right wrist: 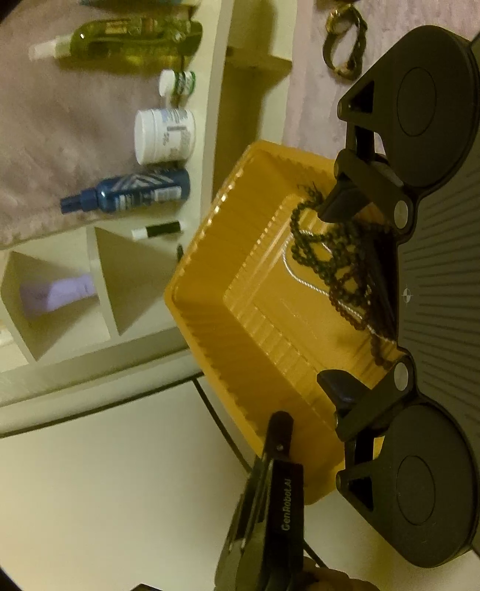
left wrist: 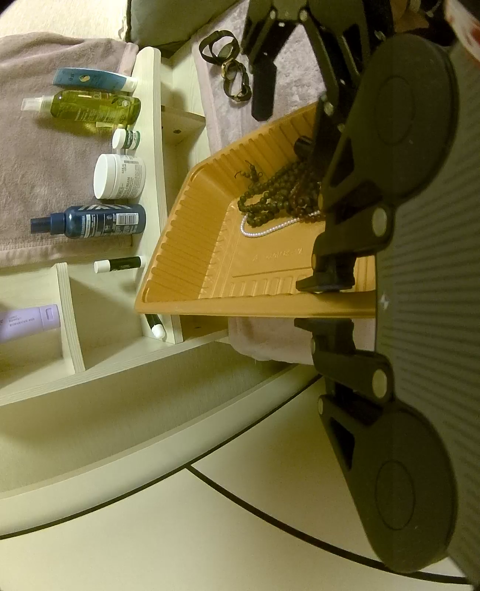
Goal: Organize jewelry
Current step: 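Move the open right gripper to the leather-strap watch on the towel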
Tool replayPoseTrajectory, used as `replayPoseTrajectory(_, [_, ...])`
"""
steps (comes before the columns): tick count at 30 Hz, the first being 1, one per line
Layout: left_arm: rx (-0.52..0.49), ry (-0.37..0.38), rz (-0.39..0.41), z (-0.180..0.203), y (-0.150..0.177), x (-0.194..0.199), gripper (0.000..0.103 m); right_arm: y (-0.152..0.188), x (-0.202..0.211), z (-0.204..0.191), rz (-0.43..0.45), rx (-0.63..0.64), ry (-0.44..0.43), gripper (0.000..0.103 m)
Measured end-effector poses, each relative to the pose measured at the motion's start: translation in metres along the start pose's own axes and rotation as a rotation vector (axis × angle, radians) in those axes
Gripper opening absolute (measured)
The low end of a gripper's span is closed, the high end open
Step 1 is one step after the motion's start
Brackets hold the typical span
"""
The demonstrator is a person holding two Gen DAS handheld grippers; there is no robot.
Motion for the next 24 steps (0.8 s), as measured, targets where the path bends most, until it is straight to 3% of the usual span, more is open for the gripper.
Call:
replayPoseTrajectory(8, [0.001, 0.002, 0.000, 0.000, 0.000, 0.000, 0.012, 0.008, 0.024, 0.029, 0.022, -0.019, 0.146, 0.086])
replayPoseTrajectory(18, [0.001, 0.002, 0.002, -0.001, 0.000, 0.000, 0.012, 0.042, 0.057, 0.095, -0.021, -0.118, 0.346, 0.086])
replayPoseTrajectory(24, [0.000, 0.001, 0.001, -0.001, 0.000, 0.000, 0.012, 0.047, 0.067, 0.125, -0.036, -0.126, 0.421, 0.086])
Point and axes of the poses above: each gripper's, at about its wrist camera, not at the fingertips, and x roughly against the way its jaws point, z to its right, y to its underside, the point moved 8 cm from there along -x, roughly the way its jaws point, and after that the axes turned 13 degrees about x, right-handed, at the moved point
